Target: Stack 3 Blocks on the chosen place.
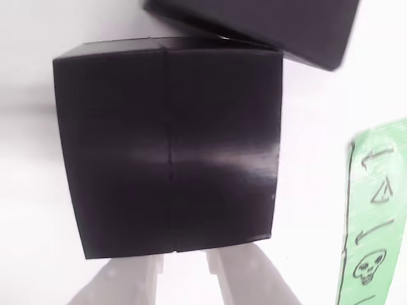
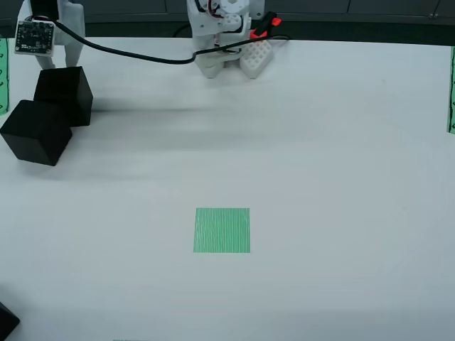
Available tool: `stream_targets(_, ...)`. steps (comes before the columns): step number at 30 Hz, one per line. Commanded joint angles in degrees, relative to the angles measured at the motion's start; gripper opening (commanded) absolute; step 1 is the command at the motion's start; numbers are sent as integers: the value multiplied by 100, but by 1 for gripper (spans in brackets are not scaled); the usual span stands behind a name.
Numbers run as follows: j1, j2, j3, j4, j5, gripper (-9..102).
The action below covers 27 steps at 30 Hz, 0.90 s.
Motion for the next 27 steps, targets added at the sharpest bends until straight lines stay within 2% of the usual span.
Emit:
stream_targets(1, -563, 352, -70, 88, -44, 0)
stream_targets(8, -1512, 967, -53, 26, -44, 0)
stream_targets(11, -1740, 1230, -9, -308, -44, 0)
stream_targets(15, -2004, 1485, 149, -1248, -44, 0)
stream_targets(21, -2215, 1705, 202, -2162, -44, 0)
stream_targets(27, -2549, 2197, 519, -3199, -1230, 0)
